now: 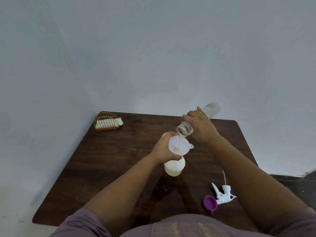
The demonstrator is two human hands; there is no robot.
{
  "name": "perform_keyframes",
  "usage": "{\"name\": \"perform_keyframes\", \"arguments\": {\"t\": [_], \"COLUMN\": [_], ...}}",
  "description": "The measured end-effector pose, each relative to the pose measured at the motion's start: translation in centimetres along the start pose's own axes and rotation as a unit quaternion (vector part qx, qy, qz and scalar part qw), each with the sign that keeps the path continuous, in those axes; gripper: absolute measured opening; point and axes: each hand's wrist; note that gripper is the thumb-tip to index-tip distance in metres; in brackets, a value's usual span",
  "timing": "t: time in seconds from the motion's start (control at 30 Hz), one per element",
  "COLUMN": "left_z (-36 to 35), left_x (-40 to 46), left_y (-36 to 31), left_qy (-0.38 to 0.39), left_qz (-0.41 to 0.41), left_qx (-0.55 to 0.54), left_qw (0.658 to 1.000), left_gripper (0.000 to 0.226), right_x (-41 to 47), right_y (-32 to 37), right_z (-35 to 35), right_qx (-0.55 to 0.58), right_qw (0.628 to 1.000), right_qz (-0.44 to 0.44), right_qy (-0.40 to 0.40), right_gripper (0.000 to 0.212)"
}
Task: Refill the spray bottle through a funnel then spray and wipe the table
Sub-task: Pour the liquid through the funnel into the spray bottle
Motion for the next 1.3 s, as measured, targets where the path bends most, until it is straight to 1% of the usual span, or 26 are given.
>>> {"name": "perform_keyframes", "arguments": {"t": [0.8, 1.3], "left_z": [-0.07, -0.1], "left_x": [0.01, -0.03], "left_y": [0.21, 0.35], "left_qy": [-0.005, -0.006], "left_qz": [-0.001, -0.002], "left_qx": [-0.005, 0.0], "left_qw": [1.0, 1.0], "left_gripper": [0.087, 0.088], "right_x": [-0.02, -0.32], "right_y": [-0.18, 0.03], "right_z": [-0.2, -0.11], "right_qx": [-0.005, -0.005], "right_qw": [1.0, 1.0], "right_qz": [0.0, 0.008], "right_qy": [-0.001, 0.006], "right_gripper": [0.046, 0.042]}}
Point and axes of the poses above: each hand's wrist, its own x-axis towards the middle knuckle, its own z-axis out of the back of the hand, y = z × x, and after that the axes turned 12 degrees about x, right-handed
